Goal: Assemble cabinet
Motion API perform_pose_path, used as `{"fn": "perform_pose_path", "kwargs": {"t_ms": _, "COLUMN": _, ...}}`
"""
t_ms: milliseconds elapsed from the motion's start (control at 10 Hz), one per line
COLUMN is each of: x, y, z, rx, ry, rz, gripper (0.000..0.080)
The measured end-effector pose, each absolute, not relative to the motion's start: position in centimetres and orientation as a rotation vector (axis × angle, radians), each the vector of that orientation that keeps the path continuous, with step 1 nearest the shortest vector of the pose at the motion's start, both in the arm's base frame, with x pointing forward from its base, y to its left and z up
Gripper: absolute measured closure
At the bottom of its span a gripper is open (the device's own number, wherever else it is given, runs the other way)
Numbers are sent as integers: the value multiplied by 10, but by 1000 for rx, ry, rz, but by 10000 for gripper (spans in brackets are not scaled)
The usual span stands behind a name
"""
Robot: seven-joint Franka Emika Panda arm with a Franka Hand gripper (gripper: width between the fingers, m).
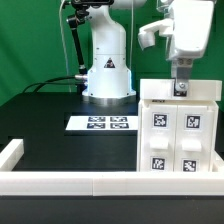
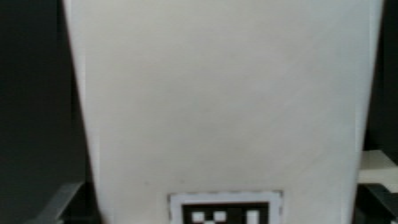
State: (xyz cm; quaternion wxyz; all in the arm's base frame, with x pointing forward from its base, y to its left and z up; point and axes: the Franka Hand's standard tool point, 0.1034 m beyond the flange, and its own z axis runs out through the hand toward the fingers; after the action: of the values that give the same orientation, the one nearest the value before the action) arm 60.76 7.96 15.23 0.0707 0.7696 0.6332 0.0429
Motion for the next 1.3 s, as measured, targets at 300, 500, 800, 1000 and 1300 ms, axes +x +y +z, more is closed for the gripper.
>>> {"fn": "perform_pose_path", "kwargs": {"t_ms": 300, "x": 607, "y": 79, "z": 152, "rx": 2613, "ry": 1499, "rz": 168, "gripper": 239}}
{"fn": "perform_pose_path", "kwargs": {"t_ms": 500, "x": 607, "y": 79, "z": 152, "rx": 2700, "ry": 1350, "rz": 178, "gripper": 239}}
{"fn": "perform_pose_path", "kwargs": {"t_ms": 800, "x": 607, "y": 78, "z": 152, "rx": 2833, "ry": 1095, "rz": 196, "gripper": 239}}
{"fn": "perform_pose_path", "kwargs": {"t_ms": 1000, "x": 608, "y": 77, "z": 152, "rx": 2906, "ry": 915, "rz": 205, "gripper": 239}}
{"fn": "perform_pose_path", "kwargs": {"t_ms": 1300, "x": 607, "y": 78, "z": 151, "rx": 3000, "ry": 605, "rz": 218, "gripper": 239}}
